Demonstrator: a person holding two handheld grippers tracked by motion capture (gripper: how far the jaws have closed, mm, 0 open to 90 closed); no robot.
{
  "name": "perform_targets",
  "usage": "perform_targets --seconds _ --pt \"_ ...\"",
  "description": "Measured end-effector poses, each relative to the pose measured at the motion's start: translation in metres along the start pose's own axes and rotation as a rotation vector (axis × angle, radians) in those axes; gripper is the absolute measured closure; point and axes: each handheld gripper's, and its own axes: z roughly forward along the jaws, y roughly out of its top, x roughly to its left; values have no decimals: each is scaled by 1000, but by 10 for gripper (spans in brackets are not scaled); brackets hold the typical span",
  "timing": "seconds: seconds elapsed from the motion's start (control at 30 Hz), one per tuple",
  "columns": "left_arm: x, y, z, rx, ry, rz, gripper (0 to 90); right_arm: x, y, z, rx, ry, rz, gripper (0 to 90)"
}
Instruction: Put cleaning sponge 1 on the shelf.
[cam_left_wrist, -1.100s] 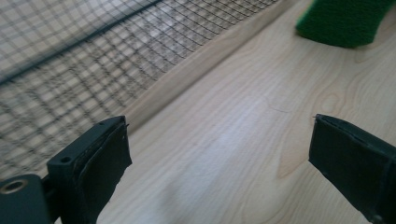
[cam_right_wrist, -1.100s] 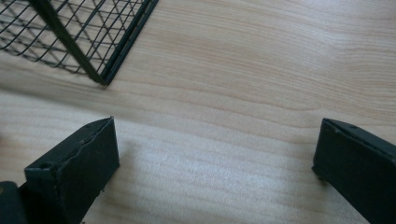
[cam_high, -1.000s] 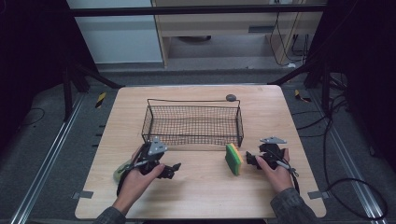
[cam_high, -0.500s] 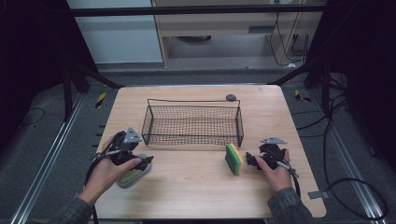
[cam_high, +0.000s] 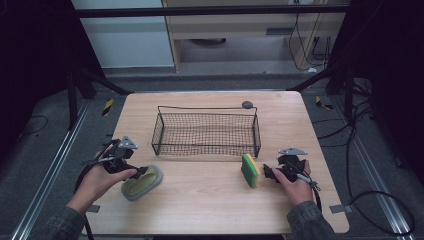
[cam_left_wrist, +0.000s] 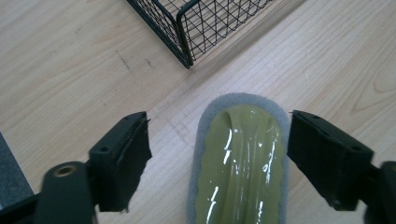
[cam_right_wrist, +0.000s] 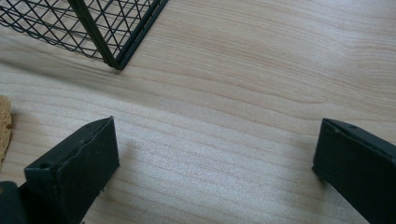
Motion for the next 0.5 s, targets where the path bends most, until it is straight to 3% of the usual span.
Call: perform_targets --seconds 0.13,0.3,0.5 --pt "-1 -1 2 44 -19 15 269 -1 0 0 0 4 -6 4" --pt "-5 0 4 56 -32 33 303 0 -1 -1 -2 8 -7 5" --pt "-9 -2 9 107 -47 78 353 0 -1 -1 -2 8 -8 6"
